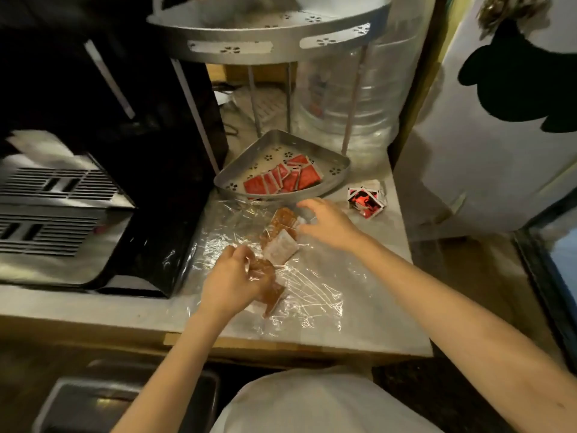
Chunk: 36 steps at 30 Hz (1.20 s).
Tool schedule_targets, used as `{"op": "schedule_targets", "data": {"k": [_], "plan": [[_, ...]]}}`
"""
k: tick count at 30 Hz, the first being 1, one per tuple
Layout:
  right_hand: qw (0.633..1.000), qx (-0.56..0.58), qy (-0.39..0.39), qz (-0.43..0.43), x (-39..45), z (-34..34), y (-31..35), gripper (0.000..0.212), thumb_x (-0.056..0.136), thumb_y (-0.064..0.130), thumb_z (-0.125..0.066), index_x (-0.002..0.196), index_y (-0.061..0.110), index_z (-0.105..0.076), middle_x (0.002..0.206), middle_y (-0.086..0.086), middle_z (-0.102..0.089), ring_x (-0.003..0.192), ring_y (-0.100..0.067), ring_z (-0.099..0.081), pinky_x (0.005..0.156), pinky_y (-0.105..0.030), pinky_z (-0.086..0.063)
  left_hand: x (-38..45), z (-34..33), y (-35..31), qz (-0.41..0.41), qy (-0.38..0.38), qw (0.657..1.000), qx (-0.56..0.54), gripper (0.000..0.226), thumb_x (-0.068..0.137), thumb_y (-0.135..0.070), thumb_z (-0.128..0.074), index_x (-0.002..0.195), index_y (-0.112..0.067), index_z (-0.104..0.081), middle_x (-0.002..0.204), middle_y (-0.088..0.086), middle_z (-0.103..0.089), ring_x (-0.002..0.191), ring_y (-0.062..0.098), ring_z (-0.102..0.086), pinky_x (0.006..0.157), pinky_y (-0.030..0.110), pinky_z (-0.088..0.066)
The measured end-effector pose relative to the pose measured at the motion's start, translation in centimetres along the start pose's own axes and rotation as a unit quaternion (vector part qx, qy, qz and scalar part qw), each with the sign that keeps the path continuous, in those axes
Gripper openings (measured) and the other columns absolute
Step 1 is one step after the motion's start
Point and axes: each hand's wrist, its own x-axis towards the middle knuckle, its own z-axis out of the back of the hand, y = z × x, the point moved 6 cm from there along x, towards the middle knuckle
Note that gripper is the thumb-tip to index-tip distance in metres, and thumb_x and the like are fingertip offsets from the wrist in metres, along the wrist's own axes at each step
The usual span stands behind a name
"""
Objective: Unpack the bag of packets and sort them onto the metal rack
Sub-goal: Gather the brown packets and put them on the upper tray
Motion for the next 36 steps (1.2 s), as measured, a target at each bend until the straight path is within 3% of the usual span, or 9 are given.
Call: {"op": "schedule_targets", "data": {"k": [5, 7, 12, 17, 21, 24, 30, 32, 36], "plan": [[0.993, -0.106, 0.047, -0.017, 2.3, -1.5, 0.7, 0.089, 0.074, 0.043, -0.071, 0.143, 0.008, -0.026, 0.149, -0.013, -0.031, 0.138, -0.03, -0.026, 0.11, -0.042, -0.027, -1.0, -0.9, 2.0, 0.105, 0.063, 0.991, 0.056, 0.083, 0.067, -0.064, -0.064, 0.124, -0.01, -0.038, 0.124, 0.008, -0.049, 0.101, 0.025, -0.058, 0.079, 0.035, -0.05], [0.991, -0.122, 0.045, -0.023, 2.6, -1.7, 0.7, 0.095, 0.071, 0.047, -0.072, 0.143, 0.007, -0.025, 0.15, -0.013, -0.029, 0.138, -0.031, -0.024, 0.112, -0.043, -0.026, -1.2, -1.2, 2.3, 0.124, 0.078, 0.986, 0.079, 0.087, 0.068, -0.067, -0.06, 0.126, -0.007, -0.037, 0.126, 0.011, -0.047, 0.104, 0.027, -0.057, 0.08, 0.036, -0.049], [0.991, -0.124, 0.021, -0.035, 2.7, -2.0, 0.7, 0.102, 0.063, 0.054, -0.074, 0.139, 0.004, -0.028, 0.144, -0.014, -0.036, 0.132, -0.03, -0.033, 0.109, -0.043, -0.031, -0.8, -1.9, 2.2, 0.118, 0.104, 0.984, 0.089, 0.057, 0.072, -0.063, -0.06, 0.1, -0.013, -0.053, 0.091, 0.003, -0.063, 0.08, 0.017, -0.061, 0.069, 0.03, -0.054], [0.996, -0.073, 0.026, -0.043, 2.2, -2.5, 0.7, 0.103, 0.066, 0.046, -0.075, 0.143, 0.008, -0.019, 0.147, -0.013, -0.028, 0.131, -0.03, -0.036, 0.103, -0.043, -0.038, -0.2, -2.3, 1.7, 0.111, 0.124, 0.983, 0.079, 0.04, 0.075, -0.054, -0.063, 0.085, -0.017, -0.052, 0.072, -0.005, -0.053, 0.065, 0.01, -0.052, 0.049, 0.017, -0.037], [0.996, -0.001, 0.046, -0.071, 2.0, -2.8, 0.3, 0.105, 0.065, 0.043, -0.078, 0.143, 0.008, -0.018, 0.145, -0.013, -0.037, 0.132, -0.029, -0.038, 0.109, -0.046, -0.032, 0.2, -2.5, 1.6, 0.102, 0.131, 0.984, 0.068, 0.038, 0.076, -0.048, -0.066, 0.089, -0.013, -0.057, 0.083, 0.0, -0.06, 0.074, 0.014, -0.056, 0.056, 0.022, -0.044], [0.995, -0.031, 0.053, -0.08, 2.3, -3.1, -0.3, 0.112, 0.054, 0.063, -0.074, 0.141, 0.013, -0.024, 0.139, -0.012, -0.046, 0.125, -0.03, -0.046, 0.103, -0.051, -0.037, 0.3, -2.7, 1.6, 0.091, 0.134, 0.985, 0.055, 0.044, 0.076, -0.045, -0.066, 0.103, -0.012, -0.056, 0.097, 0.004, -0.062, 0.086, 0.017, -0.059, 0.07, 0.027, -0.05], [0.992, -0.017, 0.088, -0.084, 2.5, -2.7, -0.4, 0.087, 0.057, 0.05, -0.079, 0.128, 0.013, -0.046, 0.128, -0.009, -0.053, 0.122, -0.028, -0.045, 0.102, -0.04, -0.038, 0.1, -2.4, 1.2, 0.08, 0.111, 0.99, 0.038, 0.037, 0.076, -0.04, -0.069, 0.095, -0.011, -0.058, 0.093, 0.004, -0.063, 0.081, 0.017, -0.059, 0.055, 0.02, -0.039], [0.993, -0.03, 0.086, -0.078, 2.5, -2.2, -0.6, 0.079, 0.059, 0.049, -0.078, 0.125, 0.017, -0.05, 0.128, -0.007, -0.054, 0.121, -0.027, -0.045, 0.1, -0.04, -0.039, 0.0, -2.3, 1.1, 0.08, 0.108, 0.991, 0.026, 0.034, 0.075, -0.037, -0.07, 0.091, -0.01, -0.057, 0.091, 0.005, -0.064, 0.079, 0.018, -0.06, 0.057, 0.023, -0.042], [0.994, -0.063, 0.065, -0.068, 2.3, -0.8, -0.6, 0.059, 0.06, 0.047, -0.077, 0.111, 0.024, -0.059, 0.137, -0.007, -0.045, 0.132, -0.029, -0.026, 0.106, -0.044, -0.026, 0.4, -2.0, 0.8, 0.092, 0.129, 0.985, -0.072, 0.029, 0.074, -0.023, -0.073, 0.088, -0.012, -0.05, 0.083, 0.003, -0.063, 0.072, 0.017, -0.059, 0.061, 0.026, -0.048]]}}
